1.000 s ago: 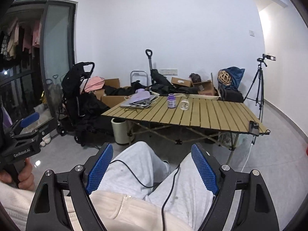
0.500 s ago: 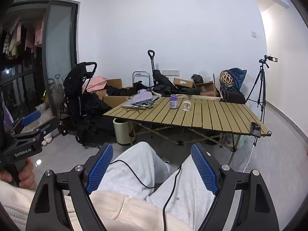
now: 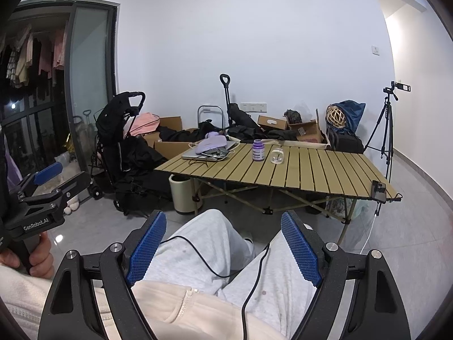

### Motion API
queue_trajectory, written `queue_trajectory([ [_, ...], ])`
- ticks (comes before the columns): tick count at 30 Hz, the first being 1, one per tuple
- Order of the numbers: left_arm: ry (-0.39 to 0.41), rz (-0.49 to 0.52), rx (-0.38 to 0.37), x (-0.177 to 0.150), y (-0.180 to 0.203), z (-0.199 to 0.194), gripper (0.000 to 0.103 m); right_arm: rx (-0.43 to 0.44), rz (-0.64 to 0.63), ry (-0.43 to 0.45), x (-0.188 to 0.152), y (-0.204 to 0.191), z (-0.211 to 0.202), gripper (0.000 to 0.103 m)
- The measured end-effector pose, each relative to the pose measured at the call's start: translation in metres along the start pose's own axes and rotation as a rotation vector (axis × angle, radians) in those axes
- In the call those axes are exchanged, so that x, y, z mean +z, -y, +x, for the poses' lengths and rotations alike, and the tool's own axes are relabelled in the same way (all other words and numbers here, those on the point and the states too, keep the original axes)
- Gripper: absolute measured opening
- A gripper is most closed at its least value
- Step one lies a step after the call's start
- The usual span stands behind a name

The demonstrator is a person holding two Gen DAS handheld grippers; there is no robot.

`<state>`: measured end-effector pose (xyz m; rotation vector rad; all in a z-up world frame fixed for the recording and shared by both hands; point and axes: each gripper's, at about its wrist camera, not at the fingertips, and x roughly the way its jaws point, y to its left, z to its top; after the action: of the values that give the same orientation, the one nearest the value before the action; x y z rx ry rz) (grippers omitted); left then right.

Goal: Organize rigid objects

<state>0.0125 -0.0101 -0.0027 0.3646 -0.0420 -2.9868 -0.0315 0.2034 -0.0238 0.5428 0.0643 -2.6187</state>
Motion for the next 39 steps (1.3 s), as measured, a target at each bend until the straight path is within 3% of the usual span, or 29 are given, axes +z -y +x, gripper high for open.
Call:
queue_trajectory([
  [39,-0.005,0.001,-0.002,-0.0008,-0.0008,0.0002,0.103,0.001,-0.002,0.0,0.0008,-0.0039,-0.0001,0.088],
])
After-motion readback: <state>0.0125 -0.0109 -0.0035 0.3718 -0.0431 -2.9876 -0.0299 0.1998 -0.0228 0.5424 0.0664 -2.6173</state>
